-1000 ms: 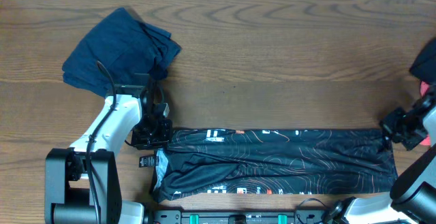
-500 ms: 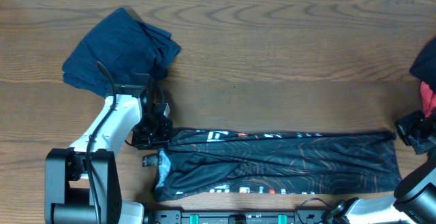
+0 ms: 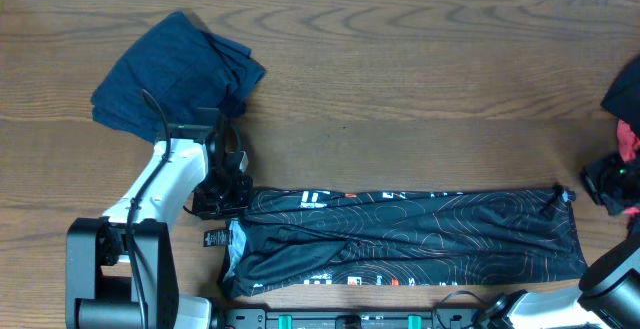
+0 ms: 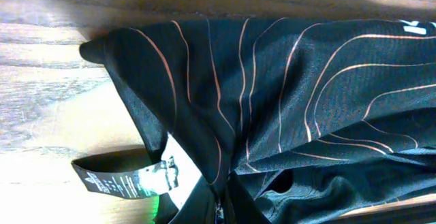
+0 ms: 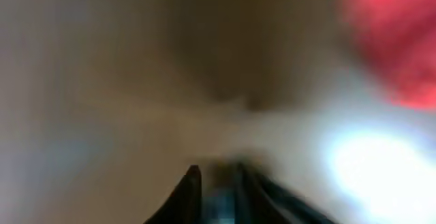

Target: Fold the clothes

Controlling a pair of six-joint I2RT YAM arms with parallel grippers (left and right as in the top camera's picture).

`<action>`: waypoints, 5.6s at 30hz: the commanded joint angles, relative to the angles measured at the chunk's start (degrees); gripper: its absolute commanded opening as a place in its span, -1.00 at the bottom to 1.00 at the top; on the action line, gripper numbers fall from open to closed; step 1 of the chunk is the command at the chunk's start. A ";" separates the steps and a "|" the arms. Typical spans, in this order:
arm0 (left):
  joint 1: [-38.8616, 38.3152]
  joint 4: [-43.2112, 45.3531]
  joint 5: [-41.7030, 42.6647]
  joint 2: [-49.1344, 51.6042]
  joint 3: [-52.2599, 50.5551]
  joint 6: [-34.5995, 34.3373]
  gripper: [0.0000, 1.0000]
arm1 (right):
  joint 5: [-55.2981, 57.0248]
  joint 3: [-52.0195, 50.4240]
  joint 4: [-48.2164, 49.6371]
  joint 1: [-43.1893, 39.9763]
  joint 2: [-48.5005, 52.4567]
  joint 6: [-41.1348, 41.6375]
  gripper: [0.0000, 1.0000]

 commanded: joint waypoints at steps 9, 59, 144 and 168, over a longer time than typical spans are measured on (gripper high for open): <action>0.35 0.24 -0.74 -0.85 1.20 -0.72 -0.88 | 8.48 -0.87 -6.12 7.52 -0.44 1.31 -0.68; 0.35 0.22 -0.74 -0.85 1.20 -0.72 -0.88 | -2.97 -2.12 3.10 -7.61 -0.46 6.54 -0.83; 0.35 -6.10 0.72 -0.87 8.28 -1.11 0.36 | -7.78 0.09 -7.50 -6.60 -0.46 -11.08 -0.09; -2.84 17.66 9.44 -0.85 -7.96 -3.96 -0.88 | 2.89 -20.65 5.62 -0.26 -0.46 11.43 -0.98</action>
